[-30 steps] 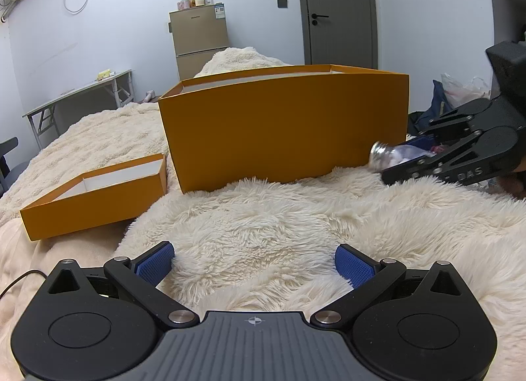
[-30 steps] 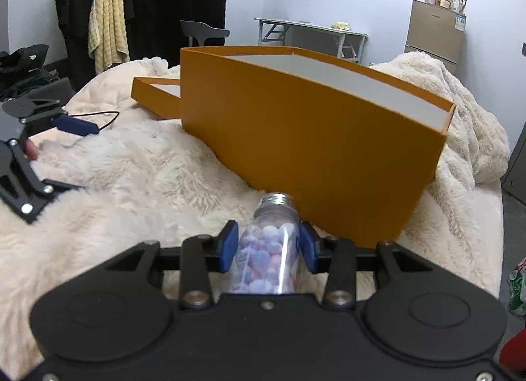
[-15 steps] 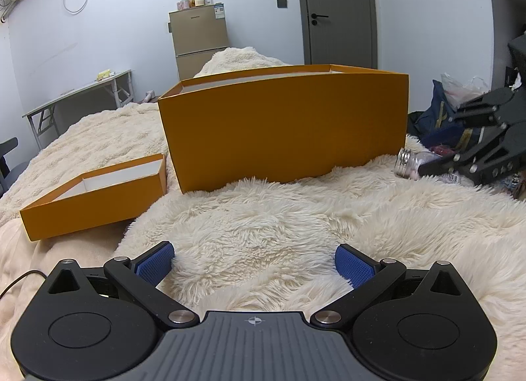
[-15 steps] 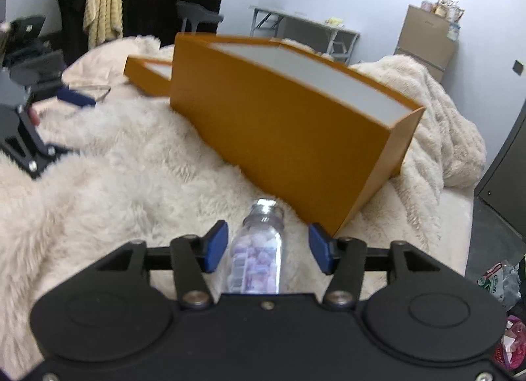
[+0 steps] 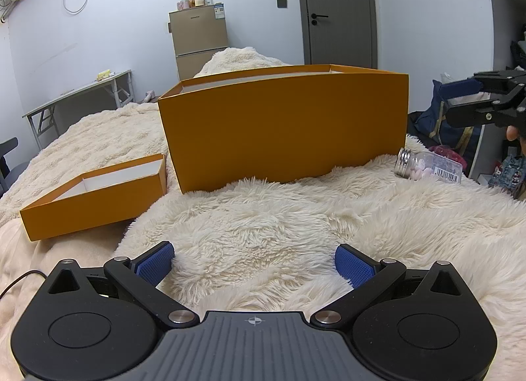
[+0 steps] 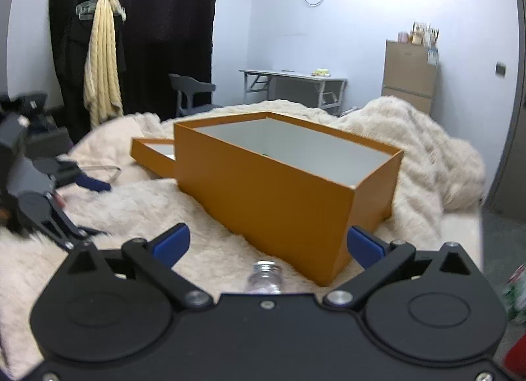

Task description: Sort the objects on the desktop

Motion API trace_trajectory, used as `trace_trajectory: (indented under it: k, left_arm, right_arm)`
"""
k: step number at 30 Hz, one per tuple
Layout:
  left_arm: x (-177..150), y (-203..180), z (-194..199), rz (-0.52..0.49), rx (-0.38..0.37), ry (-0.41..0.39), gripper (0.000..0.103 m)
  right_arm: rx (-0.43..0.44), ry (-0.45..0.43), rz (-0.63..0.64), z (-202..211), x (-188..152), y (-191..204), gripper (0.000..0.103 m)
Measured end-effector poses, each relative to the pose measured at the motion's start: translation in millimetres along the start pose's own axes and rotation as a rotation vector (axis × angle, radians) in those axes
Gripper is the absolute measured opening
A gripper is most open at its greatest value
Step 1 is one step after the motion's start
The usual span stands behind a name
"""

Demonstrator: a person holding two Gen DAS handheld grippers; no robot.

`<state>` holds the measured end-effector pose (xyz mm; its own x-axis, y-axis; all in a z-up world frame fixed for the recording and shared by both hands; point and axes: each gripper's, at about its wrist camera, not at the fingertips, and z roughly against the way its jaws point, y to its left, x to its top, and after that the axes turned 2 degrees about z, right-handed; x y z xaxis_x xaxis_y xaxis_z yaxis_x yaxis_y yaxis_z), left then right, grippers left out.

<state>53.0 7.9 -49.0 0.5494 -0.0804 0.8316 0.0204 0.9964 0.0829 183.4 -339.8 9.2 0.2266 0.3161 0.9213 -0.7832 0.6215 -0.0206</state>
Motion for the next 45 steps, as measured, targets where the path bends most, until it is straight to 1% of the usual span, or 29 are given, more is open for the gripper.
trace_trajectory:
  k: [2, 5, 8, 10, 13, 17, 19, 21, 23, 25, 29, 31, 33, 36, 37, 41, 45]
  left_arm:
    - [0.3, 0.0, 0.0, 0.001, -0.001, 0.001, 0.103]
    - [0.6, -0.5, -0.1, 0.001, -0.001, 0.001, 0.103]
    - [0.6, -0.9, 0.1, 0.0, -0.001, 0.001, 0.103]
    - [0.2, -1.0, 0.2, 0.0, -0.001, 0.001, 0.103]
    - [0.0, -1.2, 0.1, -0.001, -0.001, 0.0, 0.103]
    - [-0.9, -0.4, -0.3, 0.001, -0.002, 0.0, 0.103]
    - [-1.0, -0.4, 0.0, 0.0, -0.002, 0.0, 0.103]
    - [-1.3, -0.6, 0.1, -0.001, -0.002, 0.0, 0.103]
    - [-1.5, -0.7, 0.2, -0.002, -0.001, 0.0, 0.103]
    - [-1.7, -0.7, 0.4, -0.002, -0.001, 0.0, 0.103]
    - [-1.6, -0.7, 0.4, -0.002, -0.002, 0.001, 0.103]
    - [-1.6, -0.8, 0.4, -0.002, -0.002, 0.001, 0.103]
    - [-1.2, -1.1, 0.3, -0.002, -0.002, 0.0, 0.103]
    - [-1.4, -0.8, 0.2, 0.0, -0.003, 0.0, 0.103]
    - [-1.4, -0.8, 0.3, 0.0, -0.003, 0.0, 0.103]
    - [-1.8, 0.0, 0.0, -0.002, -0.002, -0.001, 0.103]
    - [-1.9, -0.2, 0.1, -0.002, -0.002, -0.001, 0.103]
  right_arm:
    - [0.027, -0.013, 0.022, 2.4, -0.6, 4.5, 0.103]
    - [0.077, -0.058, 0.088, 7.8, -3.1, 14.5, 0.103]
    - [0.093, -0.071, 0.137, 6.6, -5.2, 20.4, 0.103]
    - [0.079, -0.068, 0.183, 5.2, -7.3, 25.0, 0.103]
    - [0.053, -0.046, 0.216, 3.8, -8.0, 28.8, 0.103]
    - [-0.063, 0.008, 0.21, -1.8, -5.1, 24.6, 0.103]
    - [-0.085, 0.018, 0.198, -3.2, -5.8, 21.5, 0.103]
    - [-0.08, 0.022, 0.184, -3.7, -6.4, 18.5, 0.098]
    - [-0.068, 0.025, 0.169, -4.0, -6.7, 15.8, 0.089]
    - [-0.07, 0.026, 0.162, -4.2, -7.3, 15.1, 0.085]
    - [-0.081, 0.038, 0.168, -7.5, -7.8, 14.0, 0.084]
    - [-0.101, 0.042, 0.169, -8.0, -8.2, 12.5, 0.084]
    - [-0.141, 0.054, 0.153, -10.8, -8.4, 8.3, 0.084]
    - [-0.195, 0.078, 0.122, -17.5, -10.1, 1.7, 0.075]
    - [-0.196, 0.079, 0.114, -18.6, -11.0, 0.6, 0.069]
    - [-0.131, 0.09, 0.112, -21.3, -14.4, 2.8, 0.068]
    - [-0.091, 0.156, 0.147, -28.4, -19.7, 9.2, 0.067]
